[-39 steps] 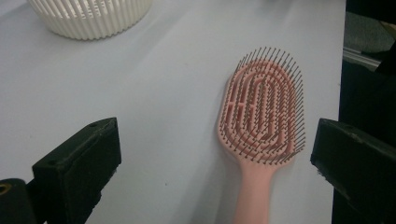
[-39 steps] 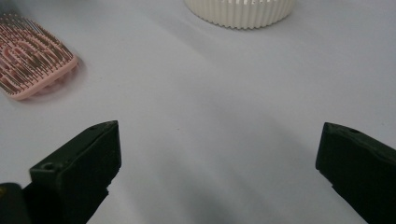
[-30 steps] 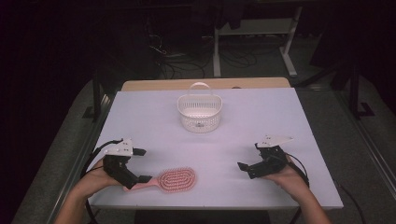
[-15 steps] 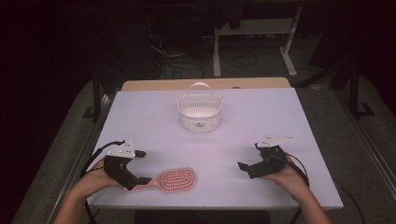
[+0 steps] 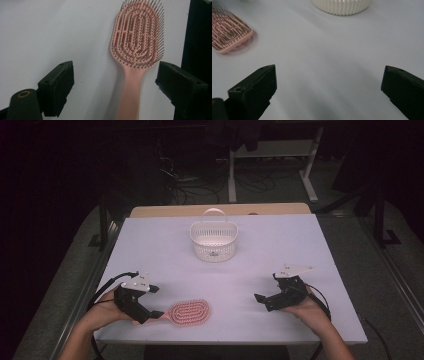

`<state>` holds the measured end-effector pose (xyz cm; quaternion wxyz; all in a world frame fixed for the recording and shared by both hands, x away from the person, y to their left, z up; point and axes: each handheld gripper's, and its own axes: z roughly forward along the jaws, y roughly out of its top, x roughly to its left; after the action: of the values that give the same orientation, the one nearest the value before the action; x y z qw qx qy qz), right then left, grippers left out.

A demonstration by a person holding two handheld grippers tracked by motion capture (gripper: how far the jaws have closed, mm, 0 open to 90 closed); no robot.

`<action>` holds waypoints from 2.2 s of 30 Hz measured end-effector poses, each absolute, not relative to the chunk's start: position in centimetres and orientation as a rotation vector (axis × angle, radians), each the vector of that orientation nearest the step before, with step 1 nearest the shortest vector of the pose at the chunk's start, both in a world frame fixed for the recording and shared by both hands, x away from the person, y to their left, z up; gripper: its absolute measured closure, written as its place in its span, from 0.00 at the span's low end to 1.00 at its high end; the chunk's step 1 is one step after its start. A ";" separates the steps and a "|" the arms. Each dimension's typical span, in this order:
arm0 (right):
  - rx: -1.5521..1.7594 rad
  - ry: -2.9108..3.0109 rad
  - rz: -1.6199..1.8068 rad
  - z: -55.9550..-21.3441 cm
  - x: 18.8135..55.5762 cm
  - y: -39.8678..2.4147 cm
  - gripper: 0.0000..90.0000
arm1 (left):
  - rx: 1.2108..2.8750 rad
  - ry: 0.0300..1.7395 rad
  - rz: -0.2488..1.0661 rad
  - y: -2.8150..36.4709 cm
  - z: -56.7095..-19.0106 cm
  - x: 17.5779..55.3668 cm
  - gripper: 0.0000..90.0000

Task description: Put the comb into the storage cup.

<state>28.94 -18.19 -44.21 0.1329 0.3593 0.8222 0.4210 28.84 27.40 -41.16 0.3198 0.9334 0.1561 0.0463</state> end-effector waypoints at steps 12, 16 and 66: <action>1.043 2.383 1.223 -44.2 28.9 -18.2 0.00 | 2.528 0.359 0.084 26.9 -41.6 28.6 0.35; 1.045 2.382 1.224 -44.2 28.9 -18.2 0.00 | 2.558 0.349 0.068 26.7 -41.8 28.5 0.39; 1.045 2.384 1.223 -44.2 29.0 -18.2 0.00 | 2.789 0.232 0.038 23.4 -43.5 28.6 0.72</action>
<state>29.02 -18.17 -44.20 0.1326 0.3602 0.8216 0.4214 28.63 23.45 -43.47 0.1704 0.9819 0.0817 0.0135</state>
